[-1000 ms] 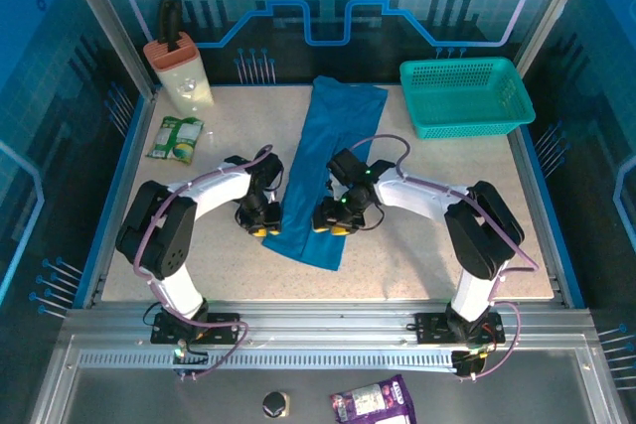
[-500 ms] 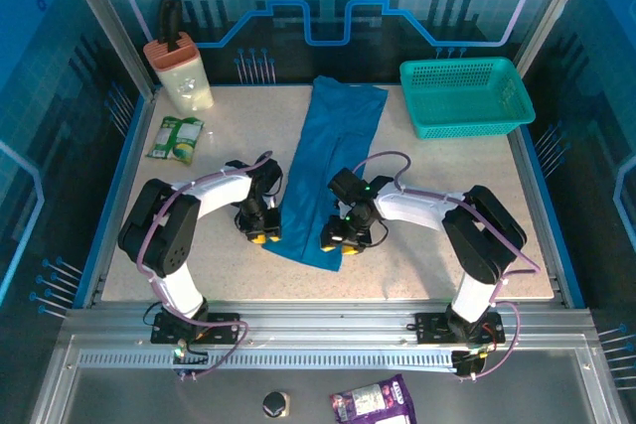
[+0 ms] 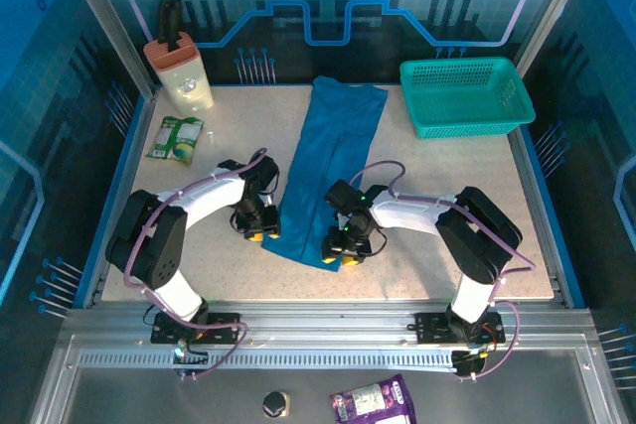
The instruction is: Fold the inside-out t-shirt
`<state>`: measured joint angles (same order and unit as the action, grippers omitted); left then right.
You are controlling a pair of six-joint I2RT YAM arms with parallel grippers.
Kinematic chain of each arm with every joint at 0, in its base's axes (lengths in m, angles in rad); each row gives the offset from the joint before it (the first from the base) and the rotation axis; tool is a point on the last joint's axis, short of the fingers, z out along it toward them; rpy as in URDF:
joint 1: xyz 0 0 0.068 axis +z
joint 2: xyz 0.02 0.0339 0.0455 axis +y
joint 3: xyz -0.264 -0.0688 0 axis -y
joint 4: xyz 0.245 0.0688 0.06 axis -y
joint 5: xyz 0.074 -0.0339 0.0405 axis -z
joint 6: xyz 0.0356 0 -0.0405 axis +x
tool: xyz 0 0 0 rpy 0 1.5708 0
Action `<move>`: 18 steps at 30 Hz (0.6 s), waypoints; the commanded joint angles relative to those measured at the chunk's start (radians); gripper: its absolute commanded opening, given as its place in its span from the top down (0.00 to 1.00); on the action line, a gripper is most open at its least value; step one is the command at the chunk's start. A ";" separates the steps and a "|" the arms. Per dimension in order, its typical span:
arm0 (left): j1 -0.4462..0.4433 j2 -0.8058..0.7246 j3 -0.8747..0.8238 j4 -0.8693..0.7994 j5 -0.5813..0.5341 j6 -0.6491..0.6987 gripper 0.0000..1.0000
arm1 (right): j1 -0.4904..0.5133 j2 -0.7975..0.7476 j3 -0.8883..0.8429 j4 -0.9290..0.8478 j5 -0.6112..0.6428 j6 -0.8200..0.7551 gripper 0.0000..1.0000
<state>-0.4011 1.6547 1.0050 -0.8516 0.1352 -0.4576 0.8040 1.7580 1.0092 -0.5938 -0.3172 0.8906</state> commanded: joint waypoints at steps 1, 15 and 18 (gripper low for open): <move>0.005 0.036 -0.026 0.006 0.024 -0.003 0.65 | 0.010 -0.016 -0.010 -0.038 0.006 0.011 0.51; 0.006 0.049 -0.037 0.011 0.015 0.002 0.64 | 0.011 0.014 -0.045 0.014 -0.047 0.032 0.52; 0.005 0.015 -0.006 -0.021 0.008 0.002 0.63 | 0.010 0.023 -0.044 0.010 -0.042 0.035 0.54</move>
<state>-0.3992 1.7031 0.9737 -0.8291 0.1604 -0.4572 0.8040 1.7512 0.9874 -0.5713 -0.3233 0.9096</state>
